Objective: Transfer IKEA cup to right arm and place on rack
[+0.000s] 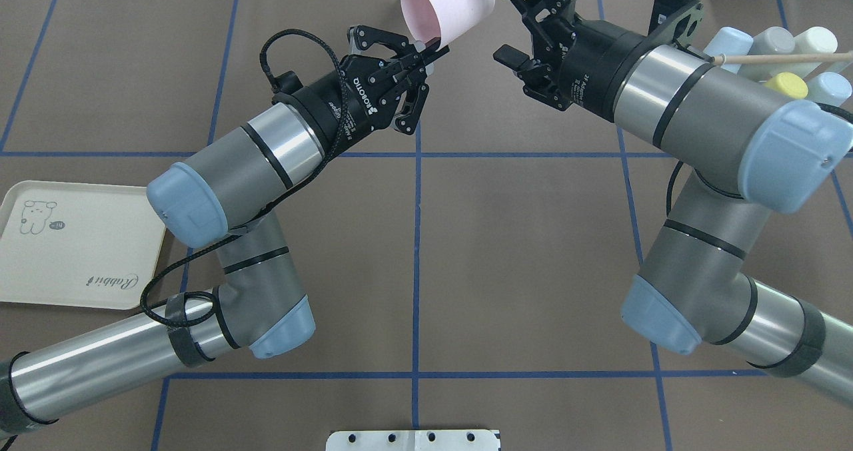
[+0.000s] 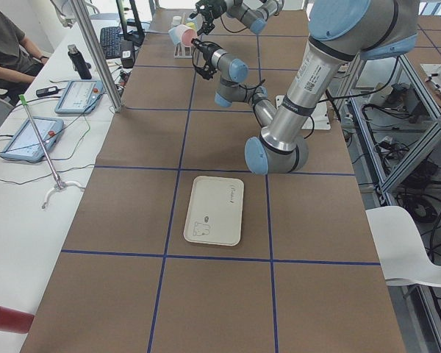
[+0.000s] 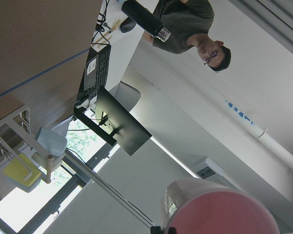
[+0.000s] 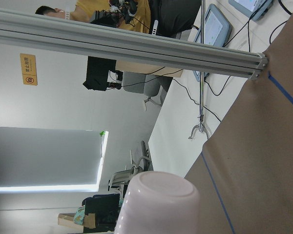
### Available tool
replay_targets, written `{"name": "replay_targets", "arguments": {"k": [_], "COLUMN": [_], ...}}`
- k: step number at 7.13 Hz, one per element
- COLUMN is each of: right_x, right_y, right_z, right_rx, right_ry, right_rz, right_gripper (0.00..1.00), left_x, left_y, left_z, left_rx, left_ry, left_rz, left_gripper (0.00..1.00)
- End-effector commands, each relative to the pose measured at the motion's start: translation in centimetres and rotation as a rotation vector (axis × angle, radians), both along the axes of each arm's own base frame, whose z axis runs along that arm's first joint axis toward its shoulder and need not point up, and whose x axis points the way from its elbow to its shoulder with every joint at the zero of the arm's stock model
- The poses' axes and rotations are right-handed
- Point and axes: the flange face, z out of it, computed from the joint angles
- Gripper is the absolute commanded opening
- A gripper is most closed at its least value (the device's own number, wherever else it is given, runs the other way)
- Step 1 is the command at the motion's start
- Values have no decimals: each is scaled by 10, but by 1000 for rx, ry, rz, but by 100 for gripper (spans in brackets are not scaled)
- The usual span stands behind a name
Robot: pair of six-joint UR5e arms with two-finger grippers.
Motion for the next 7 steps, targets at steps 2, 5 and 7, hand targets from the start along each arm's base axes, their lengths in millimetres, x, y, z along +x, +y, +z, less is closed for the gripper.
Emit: {"name": "replay_targets", "arguments": {"k": [2,5,7], "right_x": [-5,-7,-8], "right_y": [-3,-5,-5], "right_z": [1,-1,0], "right_rx": [-4,-4,-5], "right_ry": [4,4,6], "right_rz": [1,1,1], "right_gripper": [100,98,98], "left_x": [7,12,13], "left_y": [7,14,15], "left_z": [-13,-17,-17], "left_rx": [5,8,9], "left_ry": [12,19,21], "left_rz": [15,29,30], "left_gripper": [0,0,0]}}
